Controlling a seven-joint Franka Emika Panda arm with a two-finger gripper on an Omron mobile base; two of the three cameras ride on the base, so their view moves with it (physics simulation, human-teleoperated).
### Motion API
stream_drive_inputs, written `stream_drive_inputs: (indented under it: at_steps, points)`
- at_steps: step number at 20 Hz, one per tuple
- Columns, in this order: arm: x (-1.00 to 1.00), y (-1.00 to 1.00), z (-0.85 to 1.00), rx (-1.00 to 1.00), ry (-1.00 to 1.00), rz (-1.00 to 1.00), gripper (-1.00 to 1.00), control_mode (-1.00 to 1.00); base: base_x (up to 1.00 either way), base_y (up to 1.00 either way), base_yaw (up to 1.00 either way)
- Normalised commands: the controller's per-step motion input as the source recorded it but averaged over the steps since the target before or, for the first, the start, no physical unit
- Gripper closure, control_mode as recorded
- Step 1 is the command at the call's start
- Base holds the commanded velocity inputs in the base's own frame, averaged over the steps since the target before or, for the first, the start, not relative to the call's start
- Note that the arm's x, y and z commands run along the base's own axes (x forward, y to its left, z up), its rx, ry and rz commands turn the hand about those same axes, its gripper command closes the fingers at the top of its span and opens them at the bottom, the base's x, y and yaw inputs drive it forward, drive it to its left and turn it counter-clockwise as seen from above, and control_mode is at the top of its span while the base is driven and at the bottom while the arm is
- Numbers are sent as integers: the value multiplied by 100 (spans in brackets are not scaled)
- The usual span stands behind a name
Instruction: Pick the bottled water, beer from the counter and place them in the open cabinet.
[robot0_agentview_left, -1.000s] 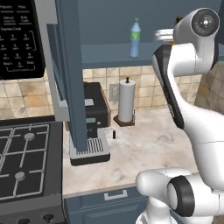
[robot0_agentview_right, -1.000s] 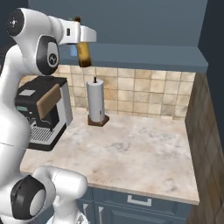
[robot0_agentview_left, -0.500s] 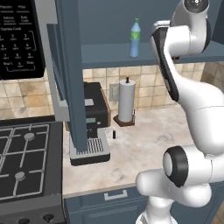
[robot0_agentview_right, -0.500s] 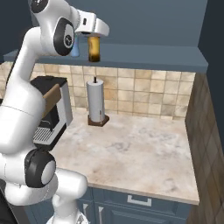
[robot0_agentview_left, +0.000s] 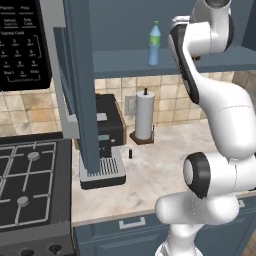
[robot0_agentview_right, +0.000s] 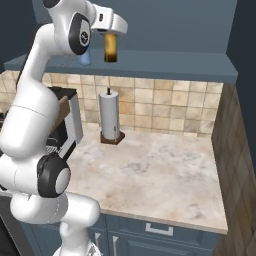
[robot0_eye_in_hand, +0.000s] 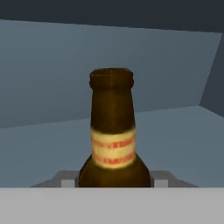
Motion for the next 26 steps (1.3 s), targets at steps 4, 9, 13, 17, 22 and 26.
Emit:
stream_drive_inputs:
  at_steps: [4, 9, 13, 17, 22, 26]
  points:
    - [24, -9, -18, 0, -23, 0, 100, -100, 0, 0, 0]
    - [19, -12, -26, 0, -12, 0, 100, -100, 0, 0, 0]
    - [23, -8, -5, 0, 6, 0, 100, -100, 0, 0, 0]
    - [28, -2, 0, 0, 11, 0, 100, -100, 0, 0, 0]
    - [24, -1, 0, 0, 5, 0, 100, -100, 0, 0, 0]
    - [14, -1, -1, 0, 0, 0, 100, -100, 0, 0, 0]
